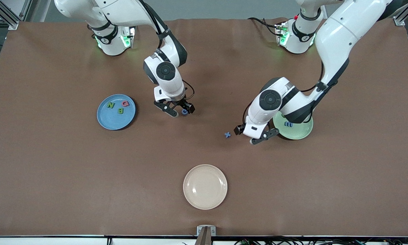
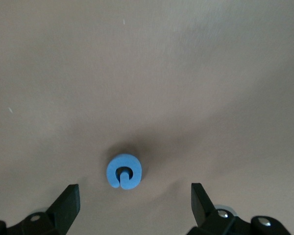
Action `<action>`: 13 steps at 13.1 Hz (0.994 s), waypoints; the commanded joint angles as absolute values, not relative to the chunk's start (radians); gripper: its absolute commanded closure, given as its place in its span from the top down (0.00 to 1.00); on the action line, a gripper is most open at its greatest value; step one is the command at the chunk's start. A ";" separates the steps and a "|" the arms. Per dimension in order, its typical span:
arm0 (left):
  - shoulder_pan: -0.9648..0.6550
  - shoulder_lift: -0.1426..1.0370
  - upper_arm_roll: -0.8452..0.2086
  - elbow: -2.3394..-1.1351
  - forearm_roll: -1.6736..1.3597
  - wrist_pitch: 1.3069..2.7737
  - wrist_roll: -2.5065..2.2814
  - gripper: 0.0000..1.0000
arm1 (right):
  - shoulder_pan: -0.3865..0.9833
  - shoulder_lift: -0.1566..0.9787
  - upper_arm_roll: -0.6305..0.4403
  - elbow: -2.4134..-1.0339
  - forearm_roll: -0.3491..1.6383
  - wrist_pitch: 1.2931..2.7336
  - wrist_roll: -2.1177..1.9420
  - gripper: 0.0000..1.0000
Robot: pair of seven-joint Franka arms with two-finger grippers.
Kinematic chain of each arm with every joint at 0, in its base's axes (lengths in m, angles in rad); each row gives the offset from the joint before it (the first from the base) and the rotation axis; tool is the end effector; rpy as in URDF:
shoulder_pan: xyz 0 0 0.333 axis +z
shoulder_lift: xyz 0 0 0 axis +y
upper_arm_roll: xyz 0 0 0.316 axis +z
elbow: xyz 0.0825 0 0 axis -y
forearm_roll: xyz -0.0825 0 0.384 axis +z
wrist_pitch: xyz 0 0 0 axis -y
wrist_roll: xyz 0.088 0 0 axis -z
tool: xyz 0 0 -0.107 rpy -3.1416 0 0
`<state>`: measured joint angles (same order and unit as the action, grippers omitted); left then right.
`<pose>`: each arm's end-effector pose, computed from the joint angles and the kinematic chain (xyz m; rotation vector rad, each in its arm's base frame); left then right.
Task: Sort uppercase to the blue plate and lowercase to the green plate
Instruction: 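Grasp the blue x with the left gripper while the right grasps blue C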
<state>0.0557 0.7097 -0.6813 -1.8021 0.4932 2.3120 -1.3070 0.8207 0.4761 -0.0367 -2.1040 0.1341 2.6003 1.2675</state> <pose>0.5502 -0.3436 0.2204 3.0196 0.7029 -0.0844 0.4144 0.4094 0.1899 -2.9599 0.9051 0.0537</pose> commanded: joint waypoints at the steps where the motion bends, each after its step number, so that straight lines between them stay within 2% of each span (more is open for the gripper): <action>1: -0.076 0.779 -0.595 -1.672 0.511 2.290 -1.371 0.98 | 0.856 0.508 -0.054 -2.115 0.143 2.655 1.287 0.99; 4: -0.190 0.845 -0.520 -1.563 0.508 2.290 -1.391 0.98 | 0.850 0.517 -0.060 -2.108 0.140 2.655 1.287 0.95; 7: -0.244 0.854 -0.474 -1.548 0.500 2.290 -1.381 0.94 | 0.850 0.518 -0.074 -2.094 0.132 2.655 1.285 0.90; 10: -0.244 0.864 -0.474 -1.548 0.499 2.290 -1.376 0.85 | 0.856 0.540 -0.074 -2.074 0.130 2.655 1.282 0.76; 13: -0.244 0.867 -0.476 -1.548 0.485 2.289 -1.367 0.74 | 0.859 0.549 -0.072 -2.074 0.129 2.646 1.282 0.67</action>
